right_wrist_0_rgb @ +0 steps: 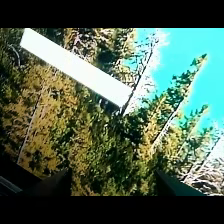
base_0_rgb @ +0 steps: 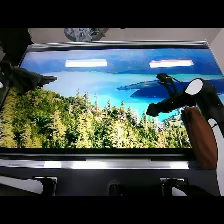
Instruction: Fold the shirts.
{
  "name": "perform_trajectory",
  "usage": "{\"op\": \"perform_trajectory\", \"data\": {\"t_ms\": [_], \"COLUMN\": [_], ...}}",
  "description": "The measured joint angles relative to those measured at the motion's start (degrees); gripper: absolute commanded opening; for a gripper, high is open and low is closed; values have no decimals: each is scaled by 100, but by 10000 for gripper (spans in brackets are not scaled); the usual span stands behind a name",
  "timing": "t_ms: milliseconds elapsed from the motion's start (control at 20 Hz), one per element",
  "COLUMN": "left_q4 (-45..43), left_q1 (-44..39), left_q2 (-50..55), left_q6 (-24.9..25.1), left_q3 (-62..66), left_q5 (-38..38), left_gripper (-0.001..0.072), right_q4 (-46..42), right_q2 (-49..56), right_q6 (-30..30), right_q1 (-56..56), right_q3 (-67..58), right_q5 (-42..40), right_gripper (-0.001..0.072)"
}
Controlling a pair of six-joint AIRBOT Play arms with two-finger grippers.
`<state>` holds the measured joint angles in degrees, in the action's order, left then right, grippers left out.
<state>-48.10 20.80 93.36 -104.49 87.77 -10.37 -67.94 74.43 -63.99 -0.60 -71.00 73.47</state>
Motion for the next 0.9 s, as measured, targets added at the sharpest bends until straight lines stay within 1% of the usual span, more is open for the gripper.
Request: {"op": "perform_trajectory", "data": {"t_ms": [100, 200, 300, 350, 500, 650, 750, 900], "left_q4": [-4, -9, -9, -11, -9, -15, -63, -398], "left_q1": [-273, -590, -951, -1143, -1829, -2450, -2767, -2977], "left_q2": [-905, -1814, -2643, -2994, -3807, -4183, -4295, -4299], "left_q6": [719, 1327, 1720, 1834, 2026, 1941, 1853, 1790], "left_q3": [2, 2, 4, 2, -61, -404, -901, -1996], "left_q5": [-551, -1163, -1749, -2022, -2636, -3167, -3421, -3604], "left_gripper": [20, 21, 21, 21, 21, 21, 22, 24], "right_q4": [-293, -599, -905, -1040, -1333, -1467, -1513, -1547], "right_q2": [-13, -87, -262, -372, -846, -1368, -1617, -1742], "right_q6": [15, 31, 33, 33, 35, 35, 37, 35], "right_q1": [0, 0, 0, 0, 0, 0, 0, 0], "right_q3": [-162, -424, -750, -905, -1314, -1484, -1534, -1530], "right_q5": [-50, 90, 302, 407, 595, 662, 793, 1248], "right_gripper": [609, 608, 608, 608, 605, 600, 600, 599]}}
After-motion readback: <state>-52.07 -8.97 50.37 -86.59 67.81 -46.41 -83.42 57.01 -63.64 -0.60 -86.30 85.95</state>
